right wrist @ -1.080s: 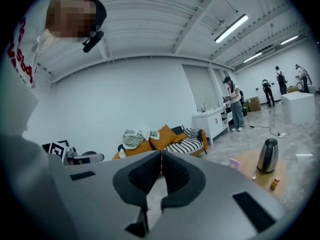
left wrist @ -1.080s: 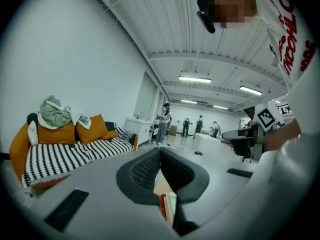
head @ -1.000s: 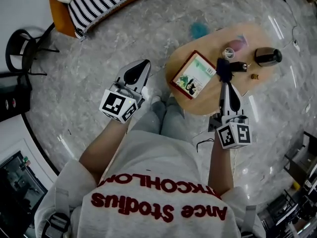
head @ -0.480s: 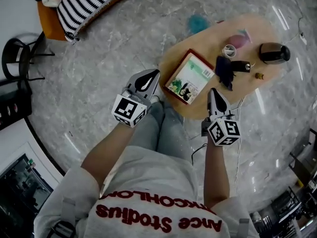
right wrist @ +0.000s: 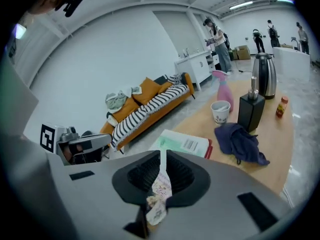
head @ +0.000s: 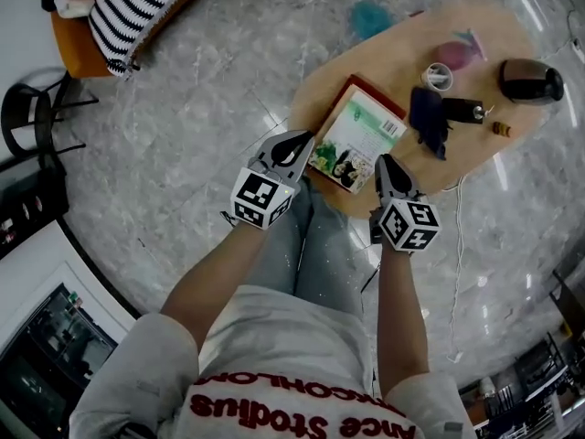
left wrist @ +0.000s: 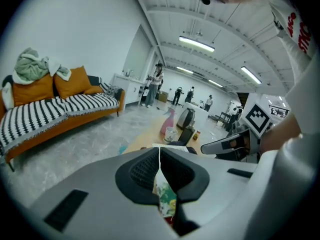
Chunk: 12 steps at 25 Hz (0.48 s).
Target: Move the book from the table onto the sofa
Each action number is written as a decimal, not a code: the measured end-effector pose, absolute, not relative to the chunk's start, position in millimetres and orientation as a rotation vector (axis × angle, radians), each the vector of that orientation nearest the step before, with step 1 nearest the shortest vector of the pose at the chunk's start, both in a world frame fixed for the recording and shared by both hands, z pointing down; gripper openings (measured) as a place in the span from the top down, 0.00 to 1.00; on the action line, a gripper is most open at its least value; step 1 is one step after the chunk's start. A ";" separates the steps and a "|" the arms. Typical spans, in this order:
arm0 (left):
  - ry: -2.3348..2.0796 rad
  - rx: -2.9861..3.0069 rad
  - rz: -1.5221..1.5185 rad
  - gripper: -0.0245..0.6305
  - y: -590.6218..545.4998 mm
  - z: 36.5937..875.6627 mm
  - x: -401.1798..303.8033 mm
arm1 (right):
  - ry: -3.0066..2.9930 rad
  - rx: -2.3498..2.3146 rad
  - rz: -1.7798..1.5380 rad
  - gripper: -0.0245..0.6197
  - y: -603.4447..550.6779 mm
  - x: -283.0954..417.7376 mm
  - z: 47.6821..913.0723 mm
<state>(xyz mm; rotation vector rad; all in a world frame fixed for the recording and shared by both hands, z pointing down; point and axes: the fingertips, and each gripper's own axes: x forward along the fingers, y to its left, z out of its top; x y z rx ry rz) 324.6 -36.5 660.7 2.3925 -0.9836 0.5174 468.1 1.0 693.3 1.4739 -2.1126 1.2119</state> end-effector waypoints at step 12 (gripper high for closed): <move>-0.836 2.238 0.603 0.80 -40.5 745.2 358.6 | -1.991 1.480 1.365 0.73 -4.8 488.9 765.3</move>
